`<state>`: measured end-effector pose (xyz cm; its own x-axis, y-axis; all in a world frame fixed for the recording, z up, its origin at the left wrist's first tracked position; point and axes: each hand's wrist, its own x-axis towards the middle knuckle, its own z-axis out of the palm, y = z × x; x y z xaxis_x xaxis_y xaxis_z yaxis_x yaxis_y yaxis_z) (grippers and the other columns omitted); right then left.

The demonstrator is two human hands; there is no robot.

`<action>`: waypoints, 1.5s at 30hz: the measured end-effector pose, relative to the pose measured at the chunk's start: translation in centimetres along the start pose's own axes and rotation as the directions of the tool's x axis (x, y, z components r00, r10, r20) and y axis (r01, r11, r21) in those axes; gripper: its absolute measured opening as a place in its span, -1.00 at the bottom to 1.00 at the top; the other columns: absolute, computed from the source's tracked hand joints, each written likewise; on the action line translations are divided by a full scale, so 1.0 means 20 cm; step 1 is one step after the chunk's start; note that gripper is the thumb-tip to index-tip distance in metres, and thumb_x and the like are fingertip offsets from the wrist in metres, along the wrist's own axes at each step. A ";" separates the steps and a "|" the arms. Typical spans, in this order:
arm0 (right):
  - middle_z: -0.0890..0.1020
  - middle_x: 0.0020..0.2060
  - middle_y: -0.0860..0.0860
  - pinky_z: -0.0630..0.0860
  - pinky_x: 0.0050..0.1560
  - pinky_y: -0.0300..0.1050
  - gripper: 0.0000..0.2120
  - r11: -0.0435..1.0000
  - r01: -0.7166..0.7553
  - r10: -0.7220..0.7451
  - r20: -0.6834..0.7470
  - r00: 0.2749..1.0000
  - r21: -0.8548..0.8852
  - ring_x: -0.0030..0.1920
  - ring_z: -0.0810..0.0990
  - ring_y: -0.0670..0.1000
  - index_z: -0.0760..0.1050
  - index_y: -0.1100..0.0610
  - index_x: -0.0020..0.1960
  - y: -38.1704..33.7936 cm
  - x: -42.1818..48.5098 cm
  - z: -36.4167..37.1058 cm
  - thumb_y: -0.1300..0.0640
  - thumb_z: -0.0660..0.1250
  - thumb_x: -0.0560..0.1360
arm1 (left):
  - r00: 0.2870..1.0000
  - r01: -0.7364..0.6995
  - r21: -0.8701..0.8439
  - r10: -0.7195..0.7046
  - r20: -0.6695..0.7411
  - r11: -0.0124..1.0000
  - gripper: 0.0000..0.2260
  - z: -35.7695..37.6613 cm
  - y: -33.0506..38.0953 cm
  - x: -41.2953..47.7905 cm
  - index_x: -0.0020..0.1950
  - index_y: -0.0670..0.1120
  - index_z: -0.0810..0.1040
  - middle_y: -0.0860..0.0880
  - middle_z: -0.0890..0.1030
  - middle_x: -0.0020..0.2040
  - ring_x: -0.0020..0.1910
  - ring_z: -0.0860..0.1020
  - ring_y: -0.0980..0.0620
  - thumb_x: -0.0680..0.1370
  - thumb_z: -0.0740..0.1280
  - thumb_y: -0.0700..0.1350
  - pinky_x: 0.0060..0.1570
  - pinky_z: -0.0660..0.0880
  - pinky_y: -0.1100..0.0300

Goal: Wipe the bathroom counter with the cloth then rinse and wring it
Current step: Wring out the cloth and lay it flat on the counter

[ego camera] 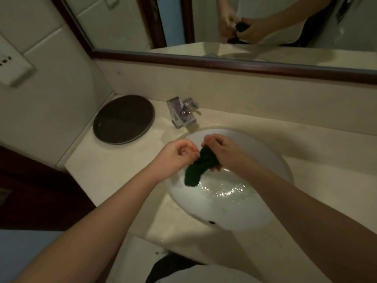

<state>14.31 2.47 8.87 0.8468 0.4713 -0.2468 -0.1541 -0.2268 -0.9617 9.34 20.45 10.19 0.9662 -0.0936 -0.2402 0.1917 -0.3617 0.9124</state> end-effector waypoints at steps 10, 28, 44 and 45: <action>0.54 -0.29 0.20 0.45 -0.44 -0.12 -0.43 0.995 -0.094 0.092 0.073 0.993 0.025 -0.40 0.53 0.03 0.43 0.27 0.09 -0.27 0.26 0.49 -0.22 -0.05 0.63 | 0.999 -0.049 -0.212 0.046 -0.020 0.976 -0.93 -0.51 -0.02 -0.04 -0.07 -0.17 0.51 -0.05 0.56 -0.18 -0.19 0.57 0.03 0.60 0.27 -0.23 -0.16 0.55 0.14; 0.63 -0.02 0.31 0.61 0.03 0.16 -0.78 0.976 0.137 -0.165 -0.162 0.973 -0.169 -0.01 0.67 0.20 0.50 0.15 0.13 -0.58 0.32 0.74 0.05 0.31 0.55 | 0.969 -0.151 -0.522 0.230 0.090 0.839 -0.89 -0.94 -0.01 -0.02 -0.10 -0.05 0.54 -0.11 0.62 -0.02 -0.01 0.62 -0.05 0.57 0.24 -0.11 0.01 0.55 0.00; 0.64 -0.23 0.01 0.50 -0.06 -0.03 -0.80 0.967 0.210 -0.197 -0.100 0.975 0.142 -0.08 0.62 0.07 0.56 0.04 -0.18 -0.66 0.25 0.66 0.07 0.23 0.57 | 0.958 -0.282 -0.315 0.250 -0.139 0.906 -0.87 -0.90 0.12 -0.07 0.01 -0.08 0.60 -0.20 0.63 0.00 0.08 0.62 -0.19 0.53 0.31 -0.25 0.06 0.59 -0.03; 0.64 -0.22 0.00 0.48 -0.01 0.00 -0.78 0.966 0.211 -0.196 -0.111 0.974 0.150 -0.06 0.60 0.06 0.57 0.03 -0.17 -0.67 0.26 0.65 0.08 0.21 0.58 | 0.966 -0.257 -0.374 0.222 -0.134 0.891 -0.85 -0.90 0.12 -0.06 0.02 -0.08 0.61 -0.21 0.63 0.04 0.11 0.60 -0.21 0.52 0.30 -0.23 0.11 0.57 -0.08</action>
<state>14.14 19.00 18.98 0.9117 0.4089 -0.0391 -0.0467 0.0086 -0.9989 11.83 36.41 18.64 0.9988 -0.0468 0.0154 -0.0131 0.0491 0.9987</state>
